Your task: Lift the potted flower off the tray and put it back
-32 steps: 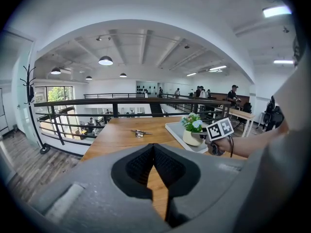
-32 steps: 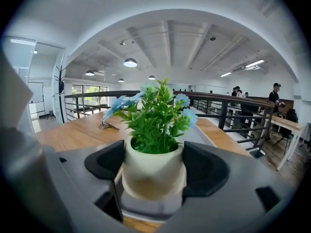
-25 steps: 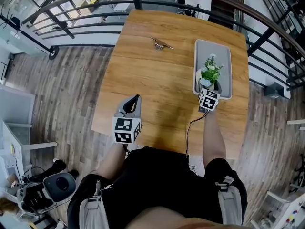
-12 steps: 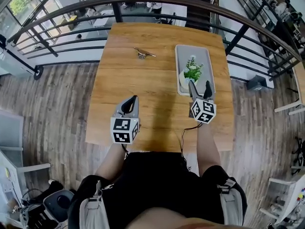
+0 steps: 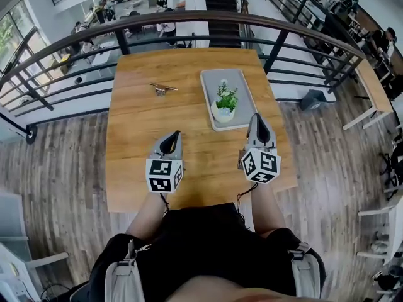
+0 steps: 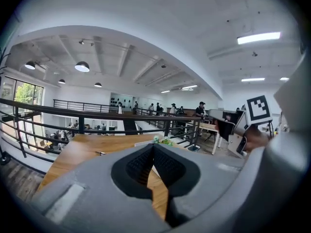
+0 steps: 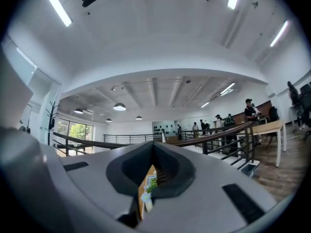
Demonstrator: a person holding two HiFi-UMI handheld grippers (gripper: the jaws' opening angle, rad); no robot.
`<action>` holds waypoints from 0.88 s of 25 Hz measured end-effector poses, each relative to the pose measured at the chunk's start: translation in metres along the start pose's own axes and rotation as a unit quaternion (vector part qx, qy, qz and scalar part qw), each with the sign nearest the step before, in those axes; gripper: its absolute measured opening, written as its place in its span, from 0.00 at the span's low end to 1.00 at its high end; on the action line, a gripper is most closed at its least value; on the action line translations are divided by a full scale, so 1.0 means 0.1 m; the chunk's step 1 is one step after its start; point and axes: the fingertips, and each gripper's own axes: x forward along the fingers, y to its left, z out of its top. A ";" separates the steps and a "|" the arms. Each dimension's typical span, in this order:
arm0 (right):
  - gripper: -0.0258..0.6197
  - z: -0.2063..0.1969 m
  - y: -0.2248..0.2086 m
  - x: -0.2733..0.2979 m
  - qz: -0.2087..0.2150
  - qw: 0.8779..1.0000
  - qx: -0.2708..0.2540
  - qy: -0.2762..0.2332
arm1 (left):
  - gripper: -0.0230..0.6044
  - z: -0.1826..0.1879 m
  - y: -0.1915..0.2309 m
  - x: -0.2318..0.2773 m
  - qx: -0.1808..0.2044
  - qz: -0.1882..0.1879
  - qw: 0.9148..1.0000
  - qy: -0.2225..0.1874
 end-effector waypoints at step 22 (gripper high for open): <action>0.03 -0.08 0.52 -0.60 0.015 0.999 -0.036 0.025 | 0.06 -0.01 -0.07 -0.35 0.012 -0.036 0.999 -0.002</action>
